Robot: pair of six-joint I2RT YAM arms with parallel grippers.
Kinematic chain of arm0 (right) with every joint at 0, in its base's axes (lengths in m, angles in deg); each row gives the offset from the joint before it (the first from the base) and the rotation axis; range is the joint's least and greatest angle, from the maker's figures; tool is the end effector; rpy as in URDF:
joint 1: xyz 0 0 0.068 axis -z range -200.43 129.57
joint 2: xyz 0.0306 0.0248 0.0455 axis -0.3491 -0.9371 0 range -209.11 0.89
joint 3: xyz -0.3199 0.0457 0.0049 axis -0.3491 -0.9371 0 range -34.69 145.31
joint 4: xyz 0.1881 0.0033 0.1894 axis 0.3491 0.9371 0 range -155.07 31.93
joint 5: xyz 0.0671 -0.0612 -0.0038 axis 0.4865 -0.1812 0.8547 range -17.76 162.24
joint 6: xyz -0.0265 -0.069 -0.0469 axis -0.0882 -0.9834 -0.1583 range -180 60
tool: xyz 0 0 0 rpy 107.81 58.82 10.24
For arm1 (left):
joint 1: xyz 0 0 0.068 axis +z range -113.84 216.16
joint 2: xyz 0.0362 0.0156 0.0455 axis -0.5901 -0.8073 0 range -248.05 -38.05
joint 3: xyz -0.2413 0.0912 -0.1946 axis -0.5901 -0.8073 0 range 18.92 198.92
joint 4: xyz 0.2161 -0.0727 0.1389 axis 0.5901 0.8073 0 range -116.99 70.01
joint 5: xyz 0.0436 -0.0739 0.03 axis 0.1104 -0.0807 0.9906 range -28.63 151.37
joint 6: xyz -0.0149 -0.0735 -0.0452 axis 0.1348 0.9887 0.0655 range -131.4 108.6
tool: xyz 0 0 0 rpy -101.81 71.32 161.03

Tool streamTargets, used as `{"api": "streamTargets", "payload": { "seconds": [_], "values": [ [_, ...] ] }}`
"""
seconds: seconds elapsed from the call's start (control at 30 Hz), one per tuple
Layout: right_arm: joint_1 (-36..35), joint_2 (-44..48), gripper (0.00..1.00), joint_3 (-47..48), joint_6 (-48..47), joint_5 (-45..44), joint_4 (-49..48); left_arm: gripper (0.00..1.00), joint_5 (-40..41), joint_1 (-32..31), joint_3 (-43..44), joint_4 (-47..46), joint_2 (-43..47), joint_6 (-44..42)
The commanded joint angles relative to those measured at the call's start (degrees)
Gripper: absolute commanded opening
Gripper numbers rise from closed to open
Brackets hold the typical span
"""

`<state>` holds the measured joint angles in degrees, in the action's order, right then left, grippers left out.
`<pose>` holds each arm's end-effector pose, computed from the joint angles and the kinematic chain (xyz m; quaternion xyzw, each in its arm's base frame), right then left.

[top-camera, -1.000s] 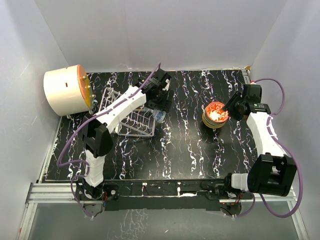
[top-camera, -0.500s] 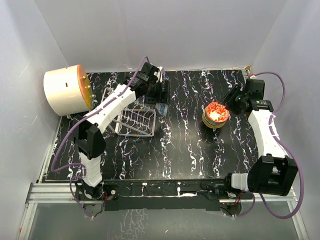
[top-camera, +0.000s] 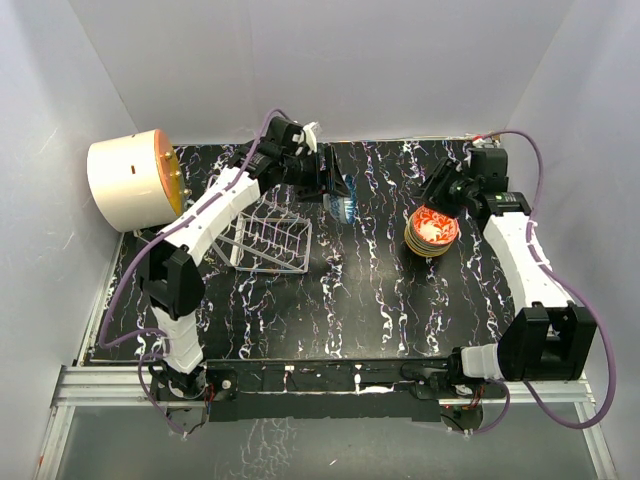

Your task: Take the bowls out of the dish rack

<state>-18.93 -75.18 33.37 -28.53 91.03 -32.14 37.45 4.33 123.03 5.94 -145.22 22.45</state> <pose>0.3127 0.0167 0.3478 0.1897 0.8799 0.2493 0.3572 0.3948 -0.2821 0.3765 0.0788 0.8731 -0.3961 0.2730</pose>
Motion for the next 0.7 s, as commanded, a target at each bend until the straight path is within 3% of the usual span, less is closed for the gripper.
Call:
{"api": "streamTargets", "payload": {
  "seconds": [0.0,0.37,0.67],
  "values": [
    [-3.12,-1.11,0.52,2.83,1.63,3.73,-5.82,0.39,-10.49,0.51,-0.21,-7.35,5.7,3.82],
    [-5.17,-3.66,0.63,1.27,5.71,13.16,-12.57,0.4,-22.3,0.57,-5.65,-20.45,8.21,10.79],
    [-5.66,-3.18,0.59,-2.14,8.22,19.75,-19.69,0.42,-26.96,0.55,-9.35,-26.73,9.78,14.95]
  ]
}}
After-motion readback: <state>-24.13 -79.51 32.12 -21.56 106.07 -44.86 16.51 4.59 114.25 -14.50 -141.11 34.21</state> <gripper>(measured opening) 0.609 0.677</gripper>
